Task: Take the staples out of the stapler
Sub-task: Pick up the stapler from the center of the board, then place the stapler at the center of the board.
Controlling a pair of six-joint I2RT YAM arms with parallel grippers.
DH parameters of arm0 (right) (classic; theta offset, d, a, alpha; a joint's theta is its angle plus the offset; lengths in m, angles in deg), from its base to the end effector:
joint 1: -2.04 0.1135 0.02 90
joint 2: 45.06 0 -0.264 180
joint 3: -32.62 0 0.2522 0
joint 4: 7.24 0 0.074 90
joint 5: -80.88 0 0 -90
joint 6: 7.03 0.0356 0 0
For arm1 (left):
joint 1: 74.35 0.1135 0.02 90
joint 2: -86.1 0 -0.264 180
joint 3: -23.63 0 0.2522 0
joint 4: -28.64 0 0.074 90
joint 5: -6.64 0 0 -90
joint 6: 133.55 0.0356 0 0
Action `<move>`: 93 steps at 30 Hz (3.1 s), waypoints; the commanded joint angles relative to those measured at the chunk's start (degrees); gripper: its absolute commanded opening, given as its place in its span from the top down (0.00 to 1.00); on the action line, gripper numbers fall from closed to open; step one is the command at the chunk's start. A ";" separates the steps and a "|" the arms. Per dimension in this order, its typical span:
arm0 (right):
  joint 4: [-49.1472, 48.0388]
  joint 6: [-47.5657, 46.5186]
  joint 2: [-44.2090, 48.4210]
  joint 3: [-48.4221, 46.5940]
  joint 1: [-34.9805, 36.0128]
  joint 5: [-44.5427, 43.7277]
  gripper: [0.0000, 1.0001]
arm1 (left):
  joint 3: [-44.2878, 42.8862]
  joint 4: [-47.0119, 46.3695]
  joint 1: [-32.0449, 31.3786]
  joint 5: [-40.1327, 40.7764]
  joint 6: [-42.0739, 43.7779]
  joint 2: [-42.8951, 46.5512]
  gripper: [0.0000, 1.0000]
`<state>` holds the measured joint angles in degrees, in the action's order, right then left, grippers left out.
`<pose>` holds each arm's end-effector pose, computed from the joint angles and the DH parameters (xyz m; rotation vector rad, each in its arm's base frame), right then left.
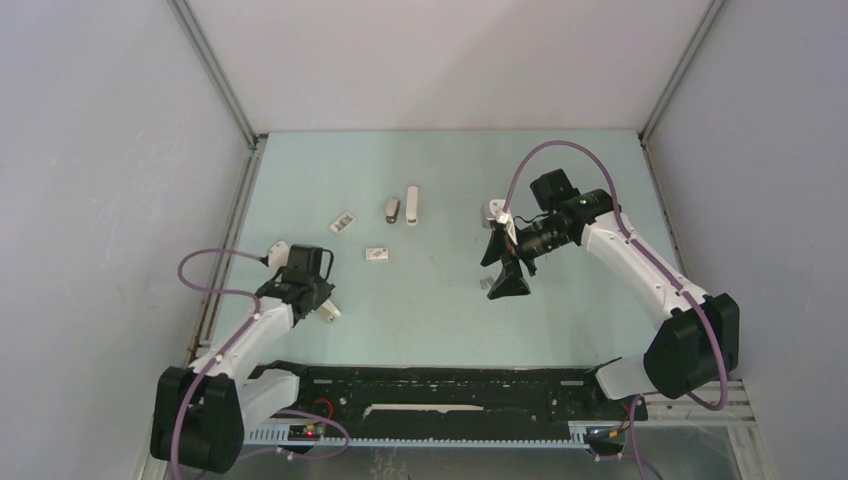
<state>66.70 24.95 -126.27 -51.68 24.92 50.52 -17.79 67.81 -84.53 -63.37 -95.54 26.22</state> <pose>0.2291 0.1300 0.3011 -1.6523 1.5971 1.1334 0.1835 -0.0206 0.1712 -1.0052 2.2756 0.0027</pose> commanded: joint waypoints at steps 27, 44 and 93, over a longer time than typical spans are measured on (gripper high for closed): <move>3.30 -3.42 5.90 2.33 -9.75 7.25 0.10 | -15.31 -12.96 -35.77 -13.79 22.79 -6.10 1.00; 3.81 -3.62 5.97 2.46 -15.05 9.35 0.10 | -43.78 7.28 -47.32 -2.57 51.51 -39.29 1.00; 5.98 -5.88 7.28 2.51 -19.19 11.64 0.10 | -37.82 -8.35 -58.23 25.78 54.72 -51.32 0.73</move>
<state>72.12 20.03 -120.09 -49.32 6.14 60.44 -56.82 60.90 -141.73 -39.24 -38.29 -26.22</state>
